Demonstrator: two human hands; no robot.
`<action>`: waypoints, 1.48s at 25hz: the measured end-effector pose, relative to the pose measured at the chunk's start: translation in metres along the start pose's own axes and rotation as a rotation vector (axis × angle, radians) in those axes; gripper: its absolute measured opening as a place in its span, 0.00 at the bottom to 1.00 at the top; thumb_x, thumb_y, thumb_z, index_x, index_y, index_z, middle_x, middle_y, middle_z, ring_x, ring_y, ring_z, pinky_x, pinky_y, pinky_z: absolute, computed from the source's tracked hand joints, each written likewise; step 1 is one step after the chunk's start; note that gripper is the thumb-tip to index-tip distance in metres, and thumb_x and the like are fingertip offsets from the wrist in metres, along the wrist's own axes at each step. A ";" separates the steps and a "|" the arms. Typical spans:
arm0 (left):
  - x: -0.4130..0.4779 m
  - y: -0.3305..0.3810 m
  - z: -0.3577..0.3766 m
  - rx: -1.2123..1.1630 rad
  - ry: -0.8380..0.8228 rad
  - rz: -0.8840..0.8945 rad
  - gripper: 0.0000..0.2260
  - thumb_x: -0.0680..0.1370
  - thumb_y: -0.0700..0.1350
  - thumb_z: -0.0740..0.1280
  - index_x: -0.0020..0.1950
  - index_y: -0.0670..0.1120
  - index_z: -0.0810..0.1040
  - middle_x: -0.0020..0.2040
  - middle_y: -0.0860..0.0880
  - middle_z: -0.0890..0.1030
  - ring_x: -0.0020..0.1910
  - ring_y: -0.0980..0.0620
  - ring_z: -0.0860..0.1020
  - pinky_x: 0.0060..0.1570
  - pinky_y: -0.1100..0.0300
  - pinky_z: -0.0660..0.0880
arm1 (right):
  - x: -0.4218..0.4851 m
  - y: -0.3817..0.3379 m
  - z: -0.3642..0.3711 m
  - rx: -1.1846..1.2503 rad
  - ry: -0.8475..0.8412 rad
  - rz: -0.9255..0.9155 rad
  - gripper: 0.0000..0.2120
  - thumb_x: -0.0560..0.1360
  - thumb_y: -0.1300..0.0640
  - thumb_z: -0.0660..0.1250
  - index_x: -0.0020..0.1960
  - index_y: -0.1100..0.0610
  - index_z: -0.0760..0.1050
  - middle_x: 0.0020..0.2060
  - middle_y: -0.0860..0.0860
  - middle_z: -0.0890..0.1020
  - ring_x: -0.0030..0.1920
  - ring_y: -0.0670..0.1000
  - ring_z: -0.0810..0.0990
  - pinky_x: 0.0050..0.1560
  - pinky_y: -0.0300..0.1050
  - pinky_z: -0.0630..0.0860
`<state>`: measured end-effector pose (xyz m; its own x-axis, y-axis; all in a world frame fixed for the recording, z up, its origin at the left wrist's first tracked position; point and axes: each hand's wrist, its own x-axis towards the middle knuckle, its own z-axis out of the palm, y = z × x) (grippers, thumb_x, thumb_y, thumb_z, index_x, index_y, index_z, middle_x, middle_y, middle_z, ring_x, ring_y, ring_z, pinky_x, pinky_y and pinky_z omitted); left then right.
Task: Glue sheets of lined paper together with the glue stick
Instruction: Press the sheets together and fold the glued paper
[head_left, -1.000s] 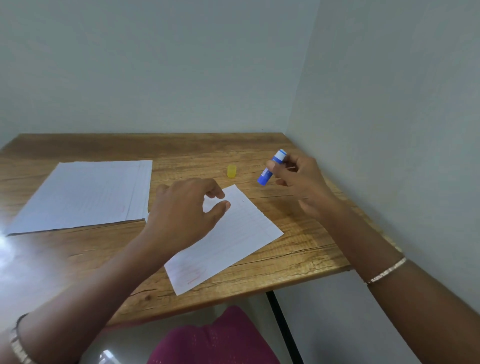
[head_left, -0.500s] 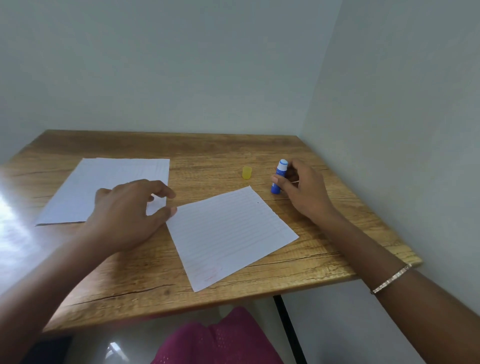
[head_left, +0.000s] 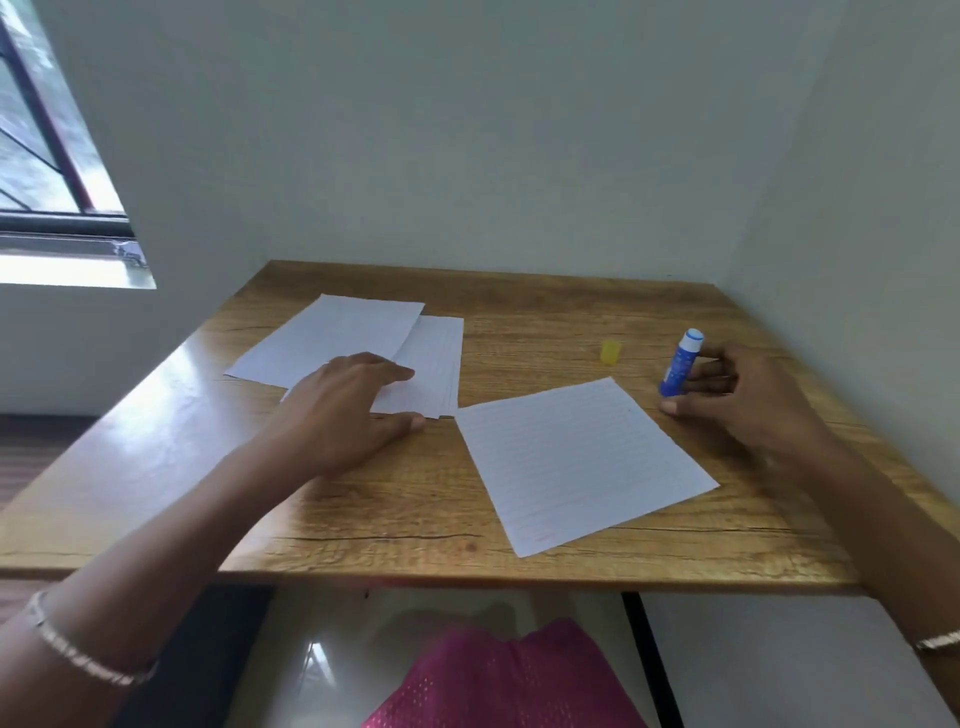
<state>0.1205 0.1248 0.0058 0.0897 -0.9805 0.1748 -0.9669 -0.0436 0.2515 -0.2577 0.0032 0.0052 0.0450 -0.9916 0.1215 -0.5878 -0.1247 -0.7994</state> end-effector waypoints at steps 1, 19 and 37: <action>0.001 -0.003 -0.001 0.003 -0.002 -0.002 0.27 0.76 0.62 0.67 0.73 0.54 0.72 0.72 0.51 0.74 0.70 0.49 0.71 0.66 0.51 0.68 | -0.006 -0.002 -0.003 0.012 0.004 0.040 0.39 0.64 0.59 0.84 0.72 0.54 0.74 0.57 0.52 0.83 0.55 0.52 0.83 0.57 0.48 0.76; 0.030 -0.046 -0.005 0.091 0.156 -0.353 0.27 0.74 0.66 0.67 0.66 0.50 0.78 0.60 0.48 0.81 0.62 0.43 0.75 0.48 0.52 0.66 | -0.095 -0.068 0.037 0.012 0.115 -0.304 0.08 0.74 0.54 0.76 0.51 0.45 0.83 0.47 0.35 0.83 0.48 0.35 0.83 0.48 0.31 0.73; -0.008 0.073 -0.081 -1.229 0.286 0.045 0.19 0.69 0.41 0.78 0.59 0.48 0.81 0.54 0.51 0.85 0.55 0.52 0.83 0.57 0.50 0.78 | -0.073 -0.082 0.016 0.328 0.044 -0.312 0.18 0.77 0.53 0.74 0.65 0.47 0.78 0.58 0.44 0.85 0.56 0.43 0.85 0.57 0.46 0.80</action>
<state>0.0687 0.1451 0.0997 0.2591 -0.8934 0.3671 -0.1242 0.3461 0.9299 -0.2001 0.0850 0.0521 0.1407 -0.9033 0.4053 -0.2644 -0.4288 -0.8639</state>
